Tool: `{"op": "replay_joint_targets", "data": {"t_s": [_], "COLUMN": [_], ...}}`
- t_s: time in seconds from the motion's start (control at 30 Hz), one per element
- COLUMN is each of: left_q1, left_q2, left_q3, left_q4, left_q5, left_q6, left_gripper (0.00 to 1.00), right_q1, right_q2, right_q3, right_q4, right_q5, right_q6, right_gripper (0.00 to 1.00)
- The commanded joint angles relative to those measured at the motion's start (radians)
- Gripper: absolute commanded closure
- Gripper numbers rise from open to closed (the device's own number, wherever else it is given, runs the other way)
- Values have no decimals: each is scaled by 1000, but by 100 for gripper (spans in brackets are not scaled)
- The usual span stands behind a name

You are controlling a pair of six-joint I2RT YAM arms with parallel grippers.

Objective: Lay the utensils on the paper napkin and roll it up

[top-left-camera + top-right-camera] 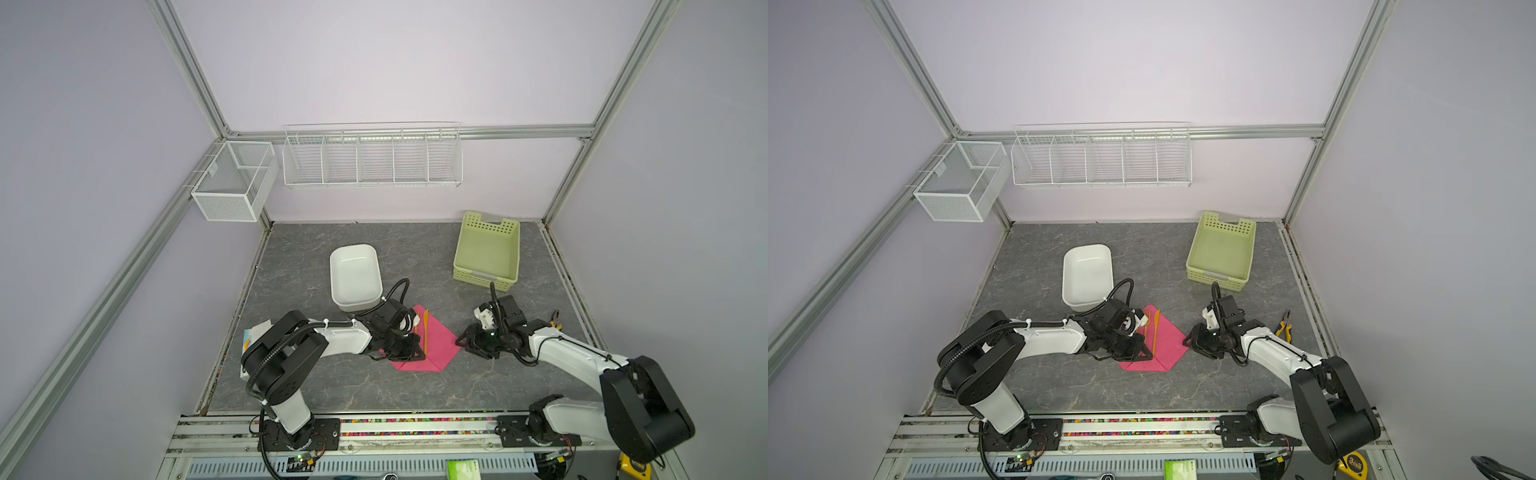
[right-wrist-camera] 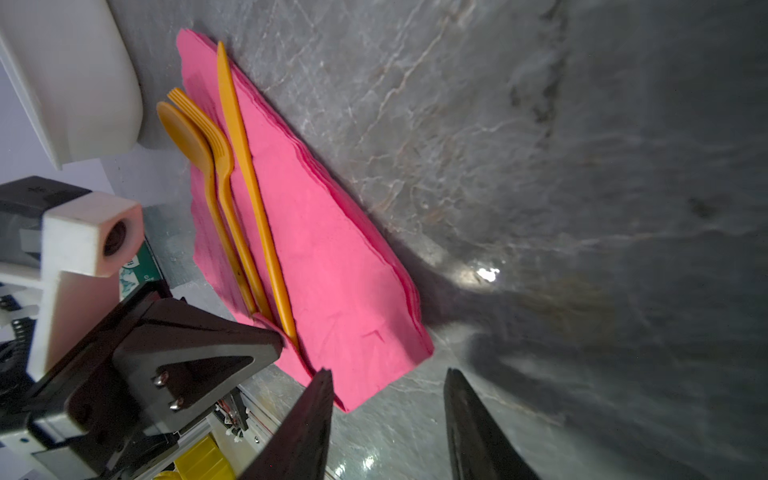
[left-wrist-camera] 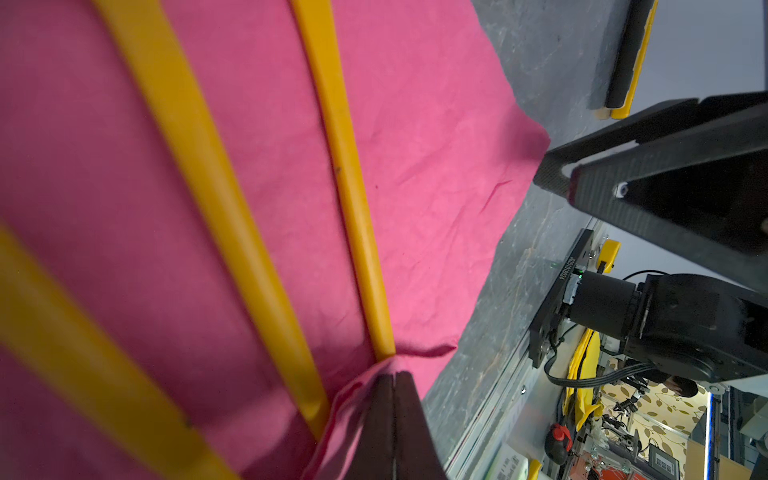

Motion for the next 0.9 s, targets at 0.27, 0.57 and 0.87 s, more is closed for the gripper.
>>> {"op": "replay_joint_targets", "data": {"t_s": [0.27, 0.57, 0.87], "left_q1": [-3, -2, -2], "left_q2": [0, 0, 2], "left_q3": [21, 21, 22], "left_q4": [-13, -15, -13], "left_q5": [-7, -10, -8], "left_q6": [12, 12, 11], "left_gripper": [100, 100, 100], "right_q1": [-9, -11, -1], "right_q2": [84, 61, 10], "right_q3": [-11, -3, 19], "right_q4": [92, 58, 42], "right_q5": [-35, -11, -23], "right_q6": [-2, -15, 3], "right_gripper": [67, 83, 92]}}
